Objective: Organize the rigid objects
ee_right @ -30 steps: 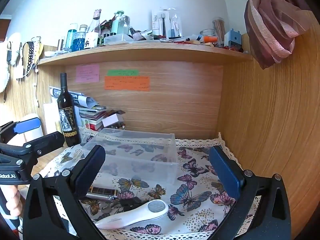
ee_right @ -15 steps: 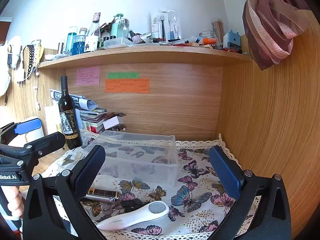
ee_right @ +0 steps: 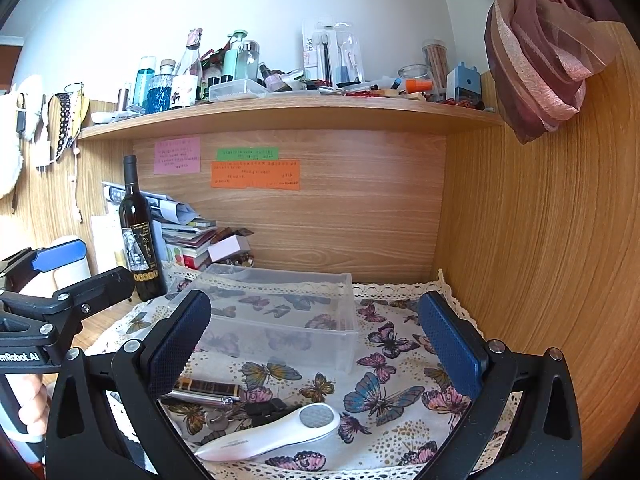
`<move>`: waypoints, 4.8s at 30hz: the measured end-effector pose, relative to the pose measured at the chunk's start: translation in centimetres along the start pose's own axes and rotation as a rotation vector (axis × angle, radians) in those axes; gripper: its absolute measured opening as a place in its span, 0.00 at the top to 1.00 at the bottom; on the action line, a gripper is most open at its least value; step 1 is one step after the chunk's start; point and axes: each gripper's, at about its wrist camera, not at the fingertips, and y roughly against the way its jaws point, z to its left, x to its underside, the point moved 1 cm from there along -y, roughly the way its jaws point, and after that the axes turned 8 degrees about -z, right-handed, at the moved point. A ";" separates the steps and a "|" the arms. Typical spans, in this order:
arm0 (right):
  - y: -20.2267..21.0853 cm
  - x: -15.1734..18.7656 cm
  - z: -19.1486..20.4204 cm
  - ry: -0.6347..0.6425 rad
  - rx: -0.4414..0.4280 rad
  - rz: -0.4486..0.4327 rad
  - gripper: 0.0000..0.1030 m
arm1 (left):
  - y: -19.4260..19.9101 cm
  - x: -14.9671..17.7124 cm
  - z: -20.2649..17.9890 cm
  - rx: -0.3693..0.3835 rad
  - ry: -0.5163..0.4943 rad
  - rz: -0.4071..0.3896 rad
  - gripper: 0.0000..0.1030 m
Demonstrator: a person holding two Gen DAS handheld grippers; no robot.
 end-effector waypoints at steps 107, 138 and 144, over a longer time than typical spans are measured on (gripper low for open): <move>-11.6 13.4 -1.1 -0.138 -0.144 0.584 0.63 | -4.3 11.9 1.8 0.040 0.122 0.390 0.56; -10.9 -1.7 -4.8 -0.112 -0.074 0.106 0.65 | -12.5 1.4 5.4 -0.005 0.080 0.226 0.56; -13.7 -2.2 -4.1 -0.054 -0.065 0.102 0.65 | -15.8 1.6 5.4 0.010 0.066 0.288 0.55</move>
